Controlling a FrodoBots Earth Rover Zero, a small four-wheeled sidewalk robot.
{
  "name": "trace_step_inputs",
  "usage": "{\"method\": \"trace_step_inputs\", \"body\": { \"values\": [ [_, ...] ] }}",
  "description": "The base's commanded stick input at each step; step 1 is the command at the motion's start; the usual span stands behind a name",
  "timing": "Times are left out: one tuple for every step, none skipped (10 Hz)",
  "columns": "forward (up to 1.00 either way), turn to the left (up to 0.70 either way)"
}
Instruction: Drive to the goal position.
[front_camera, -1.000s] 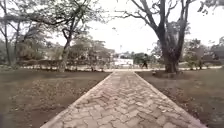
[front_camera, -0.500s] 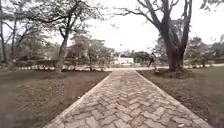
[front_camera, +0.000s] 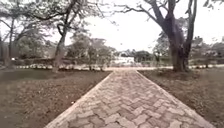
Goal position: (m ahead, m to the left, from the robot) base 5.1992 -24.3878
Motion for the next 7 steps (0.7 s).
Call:
{"method": "trace_step_inputs", "body": {
  "values": [
    [0.70, 0.00],
    [0.70, 0.00],
    [0.70, -0.05],
    [0.70, -0.33],
    [0.70, -0.22],
    [0.70, 0.00],
    [0.70, 0.00]
  ]
}}
